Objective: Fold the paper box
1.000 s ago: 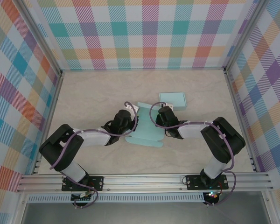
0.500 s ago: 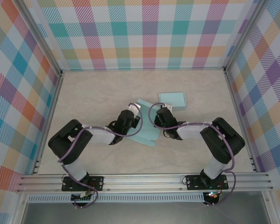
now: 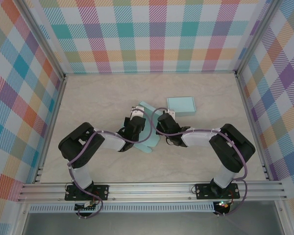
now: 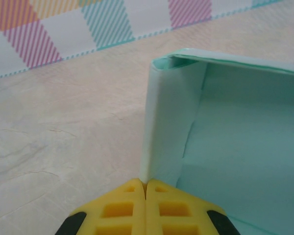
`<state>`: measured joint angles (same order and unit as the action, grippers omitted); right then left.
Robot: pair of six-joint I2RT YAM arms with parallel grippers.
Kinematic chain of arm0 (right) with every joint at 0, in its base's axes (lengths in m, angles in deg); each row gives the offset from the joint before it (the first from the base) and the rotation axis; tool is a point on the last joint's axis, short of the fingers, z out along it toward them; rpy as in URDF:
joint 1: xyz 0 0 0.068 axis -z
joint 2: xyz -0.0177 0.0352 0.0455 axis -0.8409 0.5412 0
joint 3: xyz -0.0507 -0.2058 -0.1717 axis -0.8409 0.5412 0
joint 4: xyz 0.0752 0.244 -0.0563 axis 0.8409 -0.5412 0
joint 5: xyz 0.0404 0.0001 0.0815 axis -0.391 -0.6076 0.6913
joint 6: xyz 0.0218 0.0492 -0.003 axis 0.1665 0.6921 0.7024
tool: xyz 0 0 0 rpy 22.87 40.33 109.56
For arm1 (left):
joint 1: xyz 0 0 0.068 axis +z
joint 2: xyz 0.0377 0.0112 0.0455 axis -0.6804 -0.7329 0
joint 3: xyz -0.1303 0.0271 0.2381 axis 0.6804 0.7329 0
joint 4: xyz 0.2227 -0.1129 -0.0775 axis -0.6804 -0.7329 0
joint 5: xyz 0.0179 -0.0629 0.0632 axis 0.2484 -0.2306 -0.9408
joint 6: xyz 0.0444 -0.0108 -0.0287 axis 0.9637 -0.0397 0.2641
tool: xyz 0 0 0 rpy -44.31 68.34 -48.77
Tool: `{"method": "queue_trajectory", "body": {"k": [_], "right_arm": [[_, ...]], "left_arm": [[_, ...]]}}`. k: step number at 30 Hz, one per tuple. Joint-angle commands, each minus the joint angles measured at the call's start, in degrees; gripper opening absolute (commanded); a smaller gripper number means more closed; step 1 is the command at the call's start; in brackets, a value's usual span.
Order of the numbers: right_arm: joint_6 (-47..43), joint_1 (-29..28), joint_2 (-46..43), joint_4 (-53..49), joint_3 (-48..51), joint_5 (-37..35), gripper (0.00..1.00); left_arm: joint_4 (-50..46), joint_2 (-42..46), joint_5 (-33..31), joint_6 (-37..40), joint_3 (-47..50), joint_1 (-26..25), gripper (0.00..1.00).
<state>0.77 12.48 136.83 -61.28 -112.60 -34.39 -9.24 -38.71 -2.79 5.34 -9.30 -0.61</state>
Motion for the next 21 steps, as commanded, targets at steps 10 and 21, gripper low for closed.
{"method": "queue_trajectory", "body": {"k": [10, 21], "right_arm": [[-0.40, -6.08, 3.19, -2.30, -2.85, 8.82, 0.00], [-0.15, -7.32, 5.14, -5.77, -6.75, 7.36, 0.00]], "left_arm": [[-9.69, 1.22, -16.37, -18.37, -5.99, 0.96, 0.00], [-6.24, 7.16, 4.73, -16.07, -0.41, 4.82, 0.00]]}}
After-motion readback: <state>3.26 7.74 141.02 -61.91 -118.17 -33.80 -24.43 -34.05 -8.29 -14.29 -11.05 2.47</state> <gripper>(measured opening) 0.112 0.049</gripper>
